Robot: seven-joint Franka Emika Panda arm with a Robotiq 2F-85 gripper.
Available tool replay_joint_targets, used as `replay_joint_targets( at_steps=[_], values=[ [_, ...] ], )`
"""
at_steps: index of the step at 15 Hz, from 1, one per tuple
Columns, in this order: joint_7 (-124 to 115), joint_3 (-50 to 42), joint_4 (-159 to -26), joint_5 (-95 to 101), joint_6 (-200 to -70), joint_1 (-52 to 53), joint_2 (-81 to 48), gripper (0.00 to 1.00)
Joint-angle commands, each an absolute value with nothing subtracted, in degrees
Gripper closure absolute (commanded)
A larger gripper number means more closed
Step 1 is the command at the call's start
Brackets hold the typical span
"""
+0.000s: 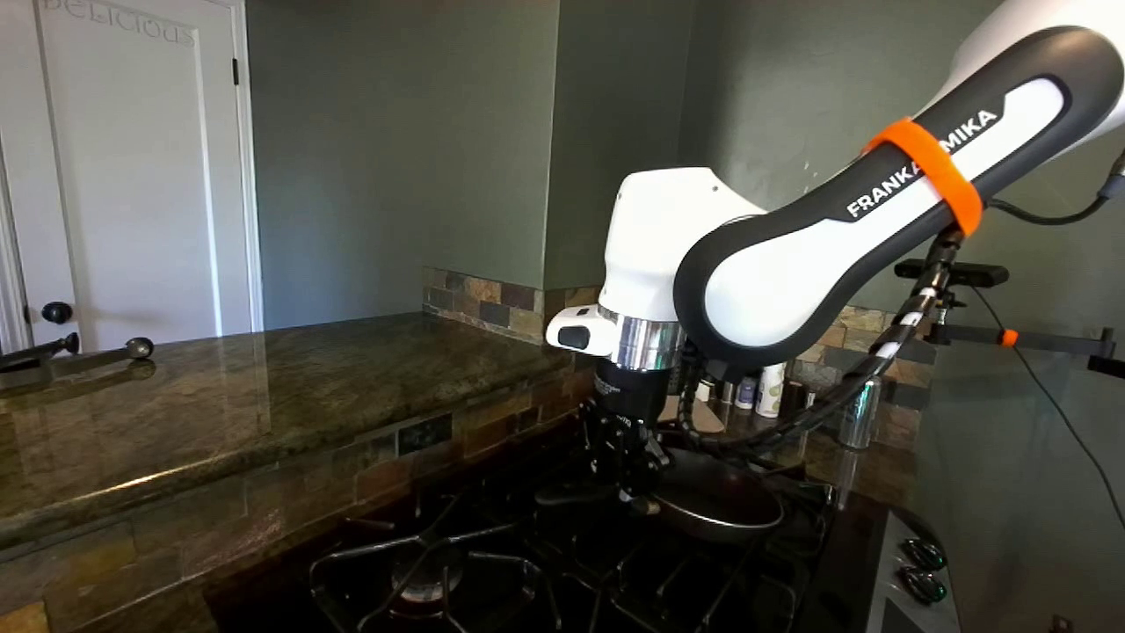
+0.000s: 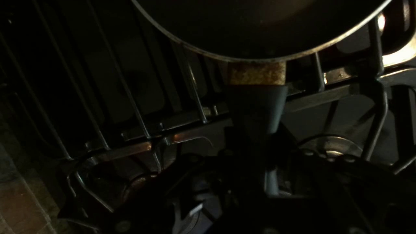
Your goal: Move the pan to the bottom left stove plate
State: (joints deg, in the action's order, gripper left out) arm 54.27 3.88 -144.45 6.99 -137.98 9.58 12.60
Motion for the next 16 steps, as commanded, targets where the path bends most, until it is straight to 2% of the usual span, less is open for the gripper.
replay_joint_targets(
  at_steps=[1,10,16],
  values=[
    [54.1,4.5,-144.1,6.9,-138.5,10.4,12.1,0.92],
    [53.1,8.0,-141.1,2.5,-138.4,14.6,10.2,0.92],
    [55.2,10.5,-135.1,-0.1,-138.3,17.0,3.7,0.92]
  ],
)
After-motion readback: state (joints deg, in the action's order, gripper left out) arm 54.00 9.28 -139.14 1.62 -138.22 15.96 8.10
